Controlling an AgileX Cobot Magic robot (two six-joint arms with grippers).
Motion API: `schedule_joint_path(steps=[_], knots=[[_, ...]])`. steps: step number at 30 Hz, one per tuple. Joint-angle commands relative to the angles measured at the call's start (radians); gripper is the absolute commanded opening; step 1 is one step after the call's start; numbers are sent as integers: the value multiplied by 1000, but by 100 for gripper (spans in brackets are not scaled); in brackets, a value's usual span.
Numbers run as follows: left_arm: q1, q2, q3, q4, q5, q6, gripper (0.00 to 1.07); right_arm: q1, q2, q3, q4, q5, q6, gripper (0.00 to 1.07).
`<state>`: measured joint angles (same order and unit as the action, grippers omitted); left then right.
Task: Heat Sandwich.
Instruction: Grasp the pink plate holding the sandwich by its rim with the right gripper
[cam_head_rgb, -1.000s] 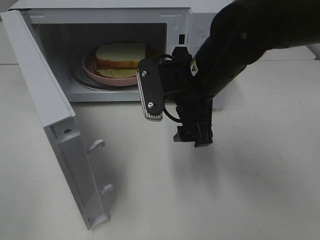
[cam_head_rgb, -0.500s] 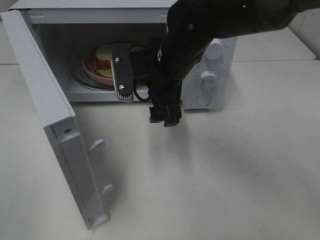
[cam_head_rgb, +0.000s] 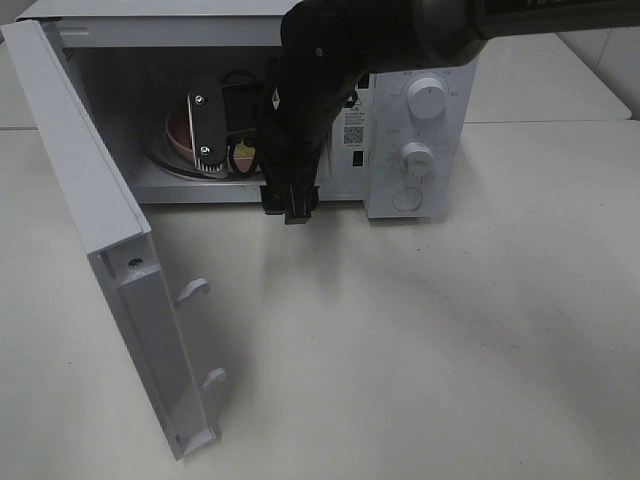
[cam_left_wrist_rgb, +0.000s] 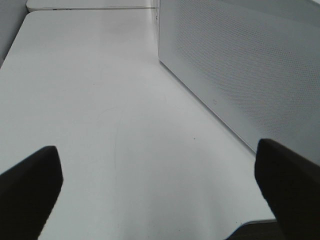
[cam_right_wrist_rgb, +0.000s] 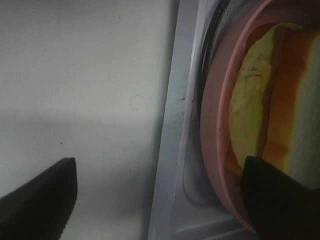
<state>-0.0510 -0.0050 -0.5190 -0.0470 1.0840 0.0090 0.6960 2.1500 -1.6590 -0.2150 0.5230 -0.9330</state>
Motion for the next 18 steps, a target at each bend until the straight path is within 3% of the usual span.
schedule_joint_path(steps=[1,18], knots=[[2,-5,2,-5,-14,2,100,-10,41,-46,-5,-5,10,84],[2,-5,2,-2,-14,2,100,-55,196,-245,-41,0,67,79]])
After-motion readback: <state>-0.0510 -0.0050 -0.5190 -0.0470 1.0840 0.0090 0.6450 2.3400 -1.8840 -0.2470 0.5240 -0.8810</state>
